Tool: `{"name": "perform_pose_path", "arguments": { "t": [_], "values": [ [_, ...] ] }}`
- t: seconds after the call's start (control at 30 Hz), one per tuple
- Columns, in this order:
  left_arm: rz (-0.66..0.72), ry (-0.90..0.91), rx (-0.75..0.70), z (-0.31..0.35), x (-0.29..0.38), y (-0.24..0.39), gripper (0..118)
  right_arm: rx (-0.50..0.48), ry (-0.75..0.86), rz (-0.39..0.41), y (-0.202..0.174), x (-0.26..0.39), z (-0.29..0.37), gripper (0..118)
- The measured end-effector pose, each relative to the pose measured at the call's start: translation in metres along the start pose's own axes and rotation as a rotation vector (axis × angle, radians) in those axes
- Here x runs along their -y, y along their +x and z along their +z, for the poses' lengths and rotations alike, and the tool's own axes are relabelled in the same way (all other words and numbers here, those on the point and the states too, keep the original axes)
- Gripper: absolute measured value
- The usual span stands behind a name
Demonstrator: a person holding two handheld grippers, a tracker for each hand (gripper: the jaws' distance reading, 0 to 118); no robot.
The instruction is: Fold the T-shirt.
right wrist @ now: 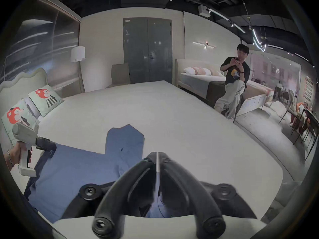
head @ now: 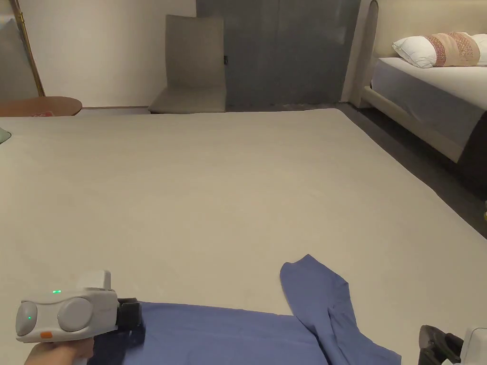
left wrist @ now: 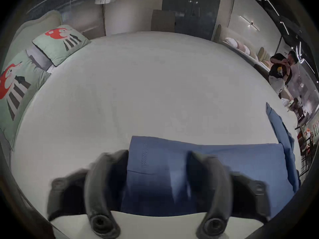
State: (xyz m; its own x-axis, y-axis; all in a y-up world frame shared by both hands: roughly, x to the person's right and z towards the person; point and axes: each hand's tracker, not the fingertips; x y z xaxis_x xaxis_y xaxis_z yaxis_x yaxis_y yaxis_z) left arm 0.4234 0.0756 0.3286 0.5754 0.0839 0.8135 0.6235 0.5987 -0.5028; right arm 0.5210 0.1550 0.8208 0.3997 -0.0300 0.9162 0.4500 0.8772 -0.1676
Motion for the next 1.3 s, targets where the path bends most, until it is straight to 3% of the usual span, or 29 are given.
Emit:
{"name": "perform_pose_path", "arguments": {
  "t": [0.03, 0.07, 0.1, 0.13, 0.3, 0.37, 0.47, 0.5, 0.53, 0.57, 0.6, 0.63, 0.7, 0.77, 0.87, 1.03, 1.3],
  "values": [
    [-0.009, 0.024, 0.015, 0.006, 0.0, -0.001, 17, -0.006, -0.019, -0.006, 0.001, -0.001, -0.006, 49],
    [-0.003, 0.025, 0.035, 0.01, 0.0, -0.001, 3, -0.01, -0.033, -0.007, 0.002, -0.002, -0.012, 81],
    [0.002, 0.025, 0.032, 0.013, -0.001, 0.0, 3, -0.029, -0.083, 0.008, 0.003, -0.003, -0.022, 109],
    [-0.001, 0.044, 0.018, 0.017, 0.0, 0.001, 3, -0.033, -0.133, 0.024, 0.003, -0.004, -0.034, 110],
    [0.009, 0.079, 0.025, 0.03, 0.003, -0.001, 3, -0.065, -0.294, 0.099, 0.002, 0.001, -0.083, 103],
    [0.019, 0.086, 0.029, 0.032, 0.003, -0.004, 3, -0.061, -0.36, 0.118, 0.001, 0.009, -0.102, 91],
    [0.029, 0.088, 0.03, 0.034, 0.005, -0.007, 3, -0.078, -0.458, 0.11, 0.0, 0.021, -0.121, 82],
    [0.032, 0.09, 0.029, 0.036, 0.005, -0.007, 3, -0.086, -0.461, 0.109, -0.002, 0.025, -0.122, 72],
    [0.035, 0.092, 0.029, 0.038, 0.006, -0.007, 3, -0.071, -0.405, 0.127, -0.003, 0.023, -0.114, 71],
    [0.035, 0.095, 0.03, 0.04, 0.006, -0.008, 3, -0.084, -0.388, 0.134, -0.003, 0.02, -0.108, 60],
    [0.038, 0.101, 0.031, 0.042, 0.006, -0.009, 3, -0.09, -0.369, 0.134, -0.003, 0.017, -0.103, 15],
    [0.042, 0.108, 0.033, 0.045, 0.007, -0.009, 3, -0.086, -0.346, 0.14, -0.003, 0.016, -0.096, 7],
    [0.055, 0.121, 0.038, 0.054, 0.008, -0.011, 3, -0.159, -0.309, 0.145, -0.001, 0.012, -0.084, 7],
    [0.073, 0.139, 0.068, 0.067, 0.009, -0.014, 1, -0.107, -0.242, 0.157, -0.001, 0.005, -0.069, 7],
    [0.083, 0.188, 0.083, 0.097, 0.015, -0.018, 1, -0.09, -0.122, 0.054, 0.016, -0.012, -0.039, 7],
    [0.138, 0.345, 0.087, 0.166, 0.027, -0.03, 1, -0.089, 0.094, -0.026, 0.03, -0.05, 0.017, 7],
    [0.197, 0.659, 0.029, 0.306, 0.05, -0.035, 1, -0.138, 0.433, -0.064, 0.01, -0.101, 0.109, 7]
  ]
}}
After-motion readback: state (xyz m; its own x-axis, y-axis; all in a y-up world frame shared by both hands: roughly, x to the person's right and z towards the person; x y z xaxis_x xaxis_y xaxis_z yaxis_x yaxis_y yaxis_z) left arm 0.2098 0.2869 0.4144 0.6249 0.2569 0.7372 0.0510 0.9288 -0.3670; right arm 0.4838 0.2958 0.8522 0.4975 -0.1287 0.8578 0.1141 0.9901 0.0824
